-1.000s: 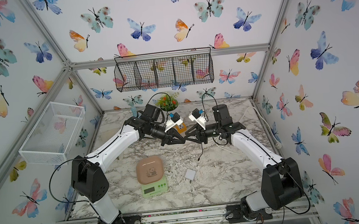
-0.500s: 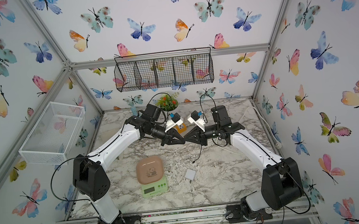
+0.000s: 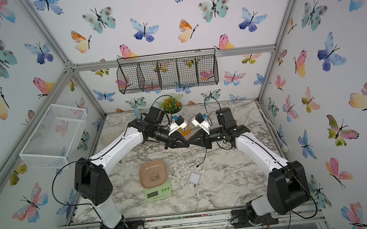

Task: Charge the electronic scale
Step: Pick up the charging cable from the center of the board.

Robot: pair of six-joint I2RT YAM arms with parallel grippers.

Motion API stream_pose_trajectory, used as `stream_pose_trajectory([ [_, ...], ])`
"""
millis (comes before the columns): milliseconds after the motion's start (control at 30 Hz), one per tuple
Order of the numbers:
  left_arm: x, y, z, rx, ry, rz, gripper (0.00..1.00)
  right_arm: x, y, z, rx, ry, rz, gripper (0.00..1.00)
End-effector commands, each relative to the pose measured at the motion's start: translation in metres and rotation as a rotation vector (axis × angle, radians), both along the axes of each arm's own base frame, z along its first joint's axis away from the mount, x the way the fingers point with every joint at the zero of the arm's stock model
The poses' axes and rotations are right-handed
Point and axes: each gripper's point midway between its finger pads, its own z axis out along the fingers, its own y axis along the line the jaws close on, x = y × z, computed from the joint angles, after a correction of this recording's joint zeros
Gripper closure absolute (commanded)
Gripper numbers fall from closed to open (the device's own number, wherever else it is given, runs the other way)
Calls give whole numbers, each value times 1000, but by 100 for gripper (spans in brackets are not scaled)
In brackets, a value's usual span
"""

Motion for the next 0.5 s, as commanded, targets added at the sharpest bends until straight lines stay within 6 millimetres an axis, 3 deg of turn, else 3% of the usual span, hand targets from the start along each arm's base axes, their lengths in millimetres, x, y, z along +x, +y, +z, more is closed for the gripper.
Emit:
stream_pose_trajectory([
  [0,0,0,13,-45,-20,-4,97,-11,4,8,27,4,57,77],
  [67,0,0,12,-45,-13,-8,97,-12,4,8,29,3,62,76],
  [200,-1,0,13,-49,-14,-12,98,-13,4,7,32,4,69,85],
  [300,0,0,14,-51,-16,-12,98,-11,4,4,20,6,61,98],
  [400,0,0,15,-52,-21,-10,97,-9,4,3,16,2,54,98],
  [433,0,0,16,-52,-23,-8,92,-9,4,3,10,-3,48,98],
  [467,1,0,17,-53,-24,-2,81,-8,3,3,9,-8,42,98],
])
